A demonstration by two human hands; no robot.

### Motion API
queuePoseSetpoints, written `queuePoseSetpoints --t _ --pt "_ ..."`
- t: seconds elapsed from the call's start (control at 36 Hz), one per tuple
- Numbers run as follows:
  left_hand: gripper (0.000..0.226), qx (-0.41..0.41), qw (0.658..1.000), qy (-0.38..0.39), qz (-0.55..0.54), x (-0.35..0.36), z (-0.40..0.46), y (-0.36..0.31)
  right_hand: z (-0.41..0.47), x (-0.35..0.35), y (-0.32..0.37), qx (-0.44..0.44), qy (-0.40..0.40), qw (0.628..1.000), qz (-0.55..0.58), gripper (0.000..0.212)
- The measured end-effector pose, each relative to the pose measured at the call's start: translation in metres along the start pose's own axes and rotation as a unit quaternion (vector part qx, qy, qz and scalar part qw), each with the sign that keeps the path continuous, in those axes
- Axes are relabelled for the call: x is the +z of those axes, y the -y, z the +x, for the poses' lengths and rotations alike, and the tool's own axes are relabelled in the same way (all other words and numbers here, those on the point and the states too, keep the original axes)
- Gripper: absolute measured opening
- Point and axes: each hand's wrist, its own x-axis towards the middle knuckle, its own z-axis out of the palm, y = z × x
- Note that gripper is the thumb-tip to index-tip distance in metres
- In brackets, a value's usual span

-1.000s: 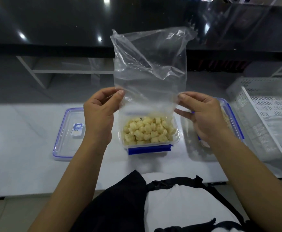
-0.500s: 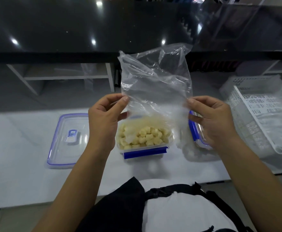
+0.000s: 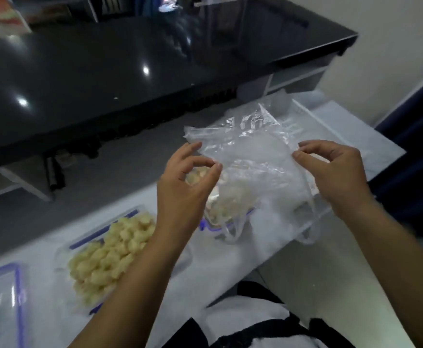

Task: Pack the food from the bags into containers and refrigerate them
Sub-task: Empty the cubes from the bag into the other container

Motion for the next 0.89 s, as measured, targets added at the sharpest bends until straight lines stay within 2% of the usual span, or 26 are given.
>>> queuePoseSetpoints --t 0.14,0.22,0.28,0.36,0.44,0.5,0.53,0.56,0.61,0.67,0.72,0.78,0.81,0.89 --pt "0.016 0.002 0.997 0.076 0.013 0.084 0.026 -0.009 0.053 -0.061 -0.037 0.057 -0.017 0.997 -0.045 0.006" --pt "0.008 -0.066 0.99 0.125 -0.026 0.129 0.039 -0.011 0.09 -0.09 -0.062 0.08 -0.011 0.994 -0.072 0.005" --pt "0.006 -0.096 0.983 0.157 -0.015 0.154 0.047 -0.009 0.116 -0.103 -0.076 0.093 0.001 0.99 -0.103 0.005" --pt "0.01 -0.109 0.977 0.181 0.031 0.181 0.055 -0.005 0.15 -0.116 -0.095 0.103 0.043 0.977 -0.182 0.024" --pt "0.011 -0.067 0.982 0.149 0.099 0.2 0.063 -0.003 0.173 -0.118 -0.107 0.004 0.075 0.963 -0.258 0.049" --pt "0.007 -0.009 0.982 0.118 0.146 0.215 0.071 -0.002 0.183 -0.11 -0.112 -0.07 0.144 0.946 -0.283 0.057" --pt "0.015 0.015 0.976 0.126 0.176 0.224 0.076 -0.001 0.186 -0.104 -0.116 -0.092 0.186 0.931 -0.3 0.061" --pt "0.028 0.027 0.963 0.16 0.217 0.233 0.08 0.002 0.187 -0.096 -0.12 -0.11 0.226 0.912 -0.325 0.065" --pt "0.056 -0.003 0.912 0.257 0.319 0.256 0.088 0.01 0.191 -0.082 -0.133 -0.138 0.301 0.863 -0.381 0.069" --pt "0.069 -0.061 0.844 0.346 0.406 0.279 0.092 0.024 0.194 -0.074 -0.154 -0.15 0.367 0.804 -0.443 0.071" --pt "0.076 -0.103 0.78 0.407 0.464 0.296 0.09 0.043 0.194 -0.07 -0.178 -0.135 0.412 0.761 -0.483 0.072" --pt "0.081 -0.11 0.731 0.437 0.513 0.307 0.085 0.058 0.194 -0.07 -0.195 -0.118 0.439 0.746 -0.486 0.074" --pt "0.083 -0.11 0.719 0.441 0.526 0.312 0.082 0.063 0.196 -0.071 -0.201 -0.114 0.445 0.747 -0.48 0.075" --pt "0.084 -0.126 0.71 0.446 0.53 0.322 0.078 0.067 0.203 -0.071 -0.21 -0.112 0.46 0.744 -0.471 0.078"
